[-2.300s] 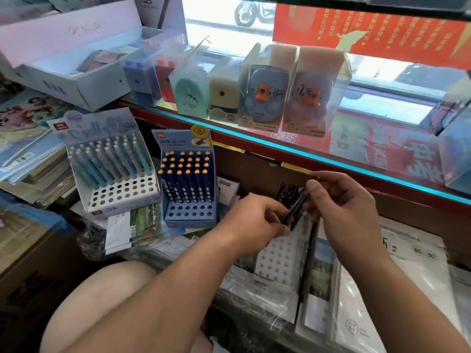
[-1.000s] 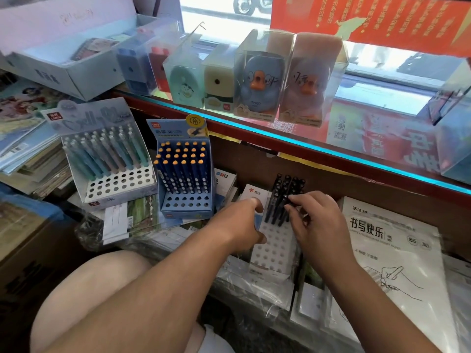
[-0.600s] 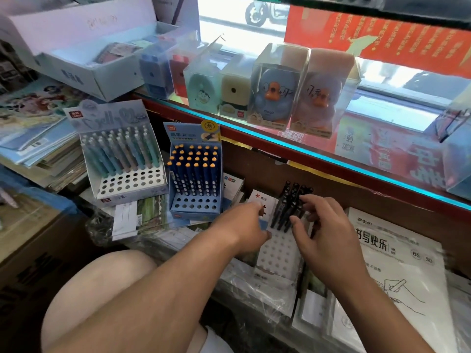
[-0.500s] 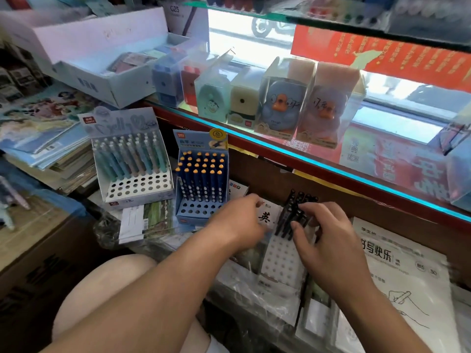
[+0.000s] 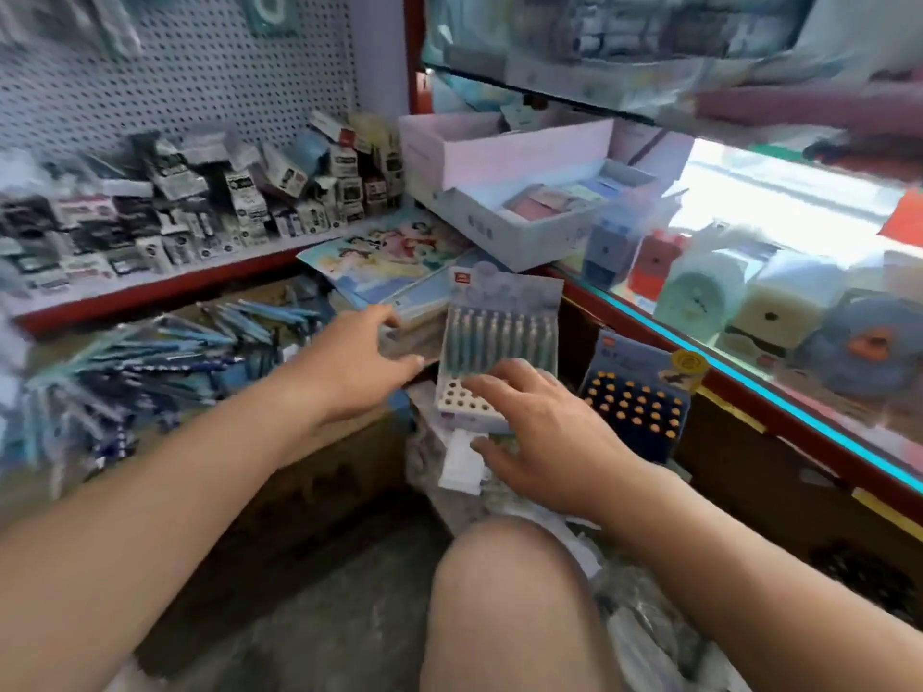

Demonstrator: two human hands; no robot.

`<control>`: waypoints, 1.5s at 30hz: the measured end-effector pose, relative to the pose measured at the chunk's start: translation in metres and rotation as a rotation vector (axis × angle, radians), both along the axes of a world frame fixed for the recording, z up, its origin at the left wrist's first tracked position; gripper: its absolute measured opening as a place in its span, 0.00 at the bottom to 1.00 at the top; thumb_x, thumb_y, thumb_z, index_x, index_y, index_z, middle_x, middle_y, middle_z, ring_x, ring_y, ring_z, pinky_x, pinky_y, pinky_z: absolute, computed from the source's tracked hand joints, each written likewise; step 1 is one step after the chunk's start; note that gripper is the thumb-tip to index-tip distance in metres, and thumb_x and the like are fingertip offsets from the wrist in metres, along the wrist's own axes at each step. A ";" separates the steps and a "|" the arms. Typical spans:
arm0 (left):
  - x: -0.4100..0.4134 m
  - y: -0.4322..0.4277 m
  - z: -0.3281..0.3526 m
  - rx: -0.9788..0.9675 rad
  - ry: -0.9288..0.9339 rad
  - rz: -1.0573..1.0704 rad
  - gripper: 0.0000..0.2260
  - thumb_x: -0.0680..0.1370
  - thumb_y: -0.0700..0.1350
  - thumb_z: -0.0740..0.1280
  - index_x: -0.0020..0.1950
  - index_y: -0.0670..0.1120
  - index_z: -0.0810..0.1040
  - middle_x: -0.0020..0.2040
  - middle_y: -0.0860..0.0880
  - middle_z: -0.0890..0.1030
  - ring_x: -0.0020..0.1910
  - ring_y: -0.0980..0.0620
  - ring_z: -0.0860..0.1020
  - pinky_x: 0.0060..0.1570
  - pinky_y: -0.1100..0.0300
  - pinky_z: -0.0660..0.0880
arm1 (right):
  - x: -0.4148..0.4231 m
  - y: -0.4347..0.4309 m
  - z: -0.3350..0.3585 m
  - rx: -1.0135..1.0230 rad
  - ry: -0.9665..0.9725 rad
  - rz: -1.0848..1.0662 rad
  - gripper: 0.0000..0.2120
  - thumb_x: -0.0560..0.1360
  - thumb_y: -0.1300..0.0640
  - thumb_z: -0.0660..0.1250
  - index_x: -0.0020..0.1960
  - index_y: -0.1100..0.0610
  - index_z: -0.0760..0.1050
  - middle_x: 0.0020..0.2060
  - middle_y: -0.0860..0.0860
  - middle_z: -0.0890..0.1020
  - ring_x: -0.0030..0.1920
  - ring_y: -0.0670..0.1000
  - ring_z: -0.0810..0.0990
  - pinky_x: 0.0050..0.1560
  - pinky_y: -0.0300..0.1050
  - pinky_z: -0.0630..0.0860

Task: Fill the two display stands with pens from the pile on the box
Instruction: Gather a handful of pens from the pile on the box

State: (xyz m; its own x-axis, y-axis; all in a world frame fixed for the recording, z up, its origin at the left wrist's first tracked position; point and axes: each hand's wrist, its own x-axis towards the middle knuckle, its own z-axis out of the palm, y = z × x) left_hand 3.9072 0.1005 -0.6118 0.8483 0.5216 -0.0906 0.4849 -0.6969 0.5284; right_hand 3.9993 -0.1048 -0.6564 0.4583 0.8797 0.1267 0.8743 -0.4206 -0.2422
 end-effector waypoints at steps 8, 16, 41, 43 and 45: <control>-0.122 0.124 -0.025 -0.095 -0.013 0.361 0.39 0.76 0.61 0.72 0.82 0.53 0.57 0.81 0.48 0.60 0.64 0.49 0.74 0.59 0.56 0.70 | -0.033 0.166 0.007 -0.111 0.151 0.301 0.40 0.75 0.38 0.72 0.80 0.43 0.56 0.75 0.51 0.63 0.75 0.56 0.66 0.72 0.50 0.67; -0.181 0.160 -0.069 -0.098 -0.012 0.395 0.45 0.74 0.64 0.73 0.83 0.59 0.50 0.83 0.51 0.49 0.82 0.48 0.52 0.78 0.48 0.54 | -0.067 0.253 -0.032 -0.010 0.469 0.339 0.44 0.72 0.37 0.74 0.81 0.40 0.54 0.78 0.44 0.60 0.74 0.48 0.66 0.71 0.46 0.67; -0.211 0.198 -0.114 -0.230 0.024 0.489 0.42 0.75 0.57 0.75 0.82 0.56 0.54 0.81 0.52 0.59 0.79 0.47 0.61 0.78 0.45 0.62 | -0.084 0.349 -0.091 -0.142 0.368 0.062 0.13 0.75 0.54 0.76 0.57 0.52 0.77 0.44 0.47 0.80 0.47 0.50 0.80 0.47 0.48 0.82; -0.211 0.198 -0.115 -0.220 0.029 0.488 0.42 0.75 0.57 0.75 0.82 0.56 0.54 0.80 0.52 0.59 0.79 0.47 0.62 0.78 0.45 0.62 | -0.082 0.350 -0.092 -0.150 0.383 0.025 0.10 0.75 0.57 0.75 0.54 0.53 0.77 0.44 0.49 0.81 0.43 0.49 0.81 0.43 0.46 0.82; -0.212 0.199 -0.115 -0.218 0.025 0.494 0.41 0.76 0.56 0.75 0.82 0.55 0.55 0.80 0.51 0.60 0.78 0.47 0.63 0.77 0.47 0.63 | -0.080 0.350 -0.091 -0.170 0.415 -0.023 0.08 0.74 0.59 0.74 0.50 0.53 0.78 0.43 0.50 0.82 0.39 0.50 0.83 0.39 0.48 0.84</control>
State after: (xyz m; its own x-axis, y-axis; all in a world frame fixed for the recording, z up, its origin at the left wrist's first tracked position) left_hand 3.6952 0.2998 -0.7268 0.5034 0.8245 -0.2583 0.7411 -0.2584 0.6197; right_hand 3.9194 0.2449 -0.7469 0.4596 0.8611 -0.2174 0.7078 -0.5030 -0.4961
